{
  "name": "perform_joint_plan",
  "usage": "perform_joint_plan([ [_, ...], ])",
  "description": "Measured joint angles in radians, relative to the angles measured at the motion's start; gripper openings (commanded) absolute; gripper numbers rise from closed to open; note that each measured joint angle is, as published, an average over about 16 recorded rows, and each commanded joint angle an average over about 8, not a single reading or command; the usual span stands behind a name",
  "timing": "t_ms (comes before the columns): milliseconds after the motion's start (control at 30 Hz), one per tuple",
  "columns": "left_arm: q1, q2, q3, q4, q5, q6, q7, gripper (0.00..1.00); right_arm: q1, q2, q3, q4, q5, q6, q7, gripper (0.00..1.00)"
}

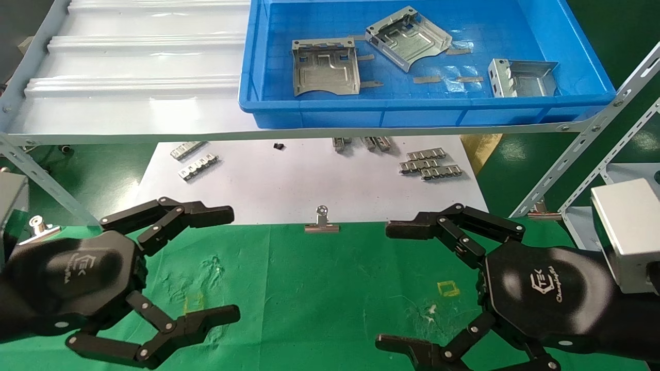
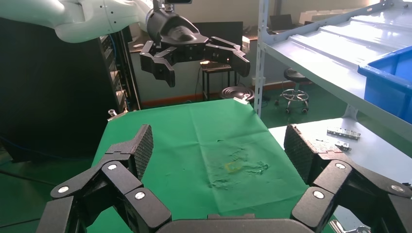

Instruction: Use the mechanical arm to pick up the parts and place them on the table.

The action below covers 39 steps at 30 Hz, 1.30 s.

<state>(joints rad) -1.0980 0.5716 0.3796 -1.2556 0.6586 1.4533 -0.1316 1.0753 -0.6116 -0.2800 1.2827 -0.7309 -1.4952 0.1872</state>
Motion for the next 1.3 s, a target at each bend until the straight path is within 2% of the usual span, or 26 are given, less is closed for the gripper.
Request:
perform_joint_plan([
  [300, 0.0, 0.0, 0.0, 0.0, 0.0, 0.0, 0.0, 1.0, 0.0, 0.0, 0.0, 0.0, 0.0, 0.0, 0.0, 1.0],
  [567, 0.0, 0.0, 0.0, 0.0, 0.0, 0.0, 0.0, 0.0, 0.0, 0.0, 0.0, 0.0, 0.0, 0.0, 0.0, 1.0],
  [1300, 0.0, 0.0, 0.0, 0.0, 0.0, 0.0, 0.0, 0.0, 0.0, 0.0, 0.0, 0.0, 0.0, 0.0, 0.0, 1.0],
])
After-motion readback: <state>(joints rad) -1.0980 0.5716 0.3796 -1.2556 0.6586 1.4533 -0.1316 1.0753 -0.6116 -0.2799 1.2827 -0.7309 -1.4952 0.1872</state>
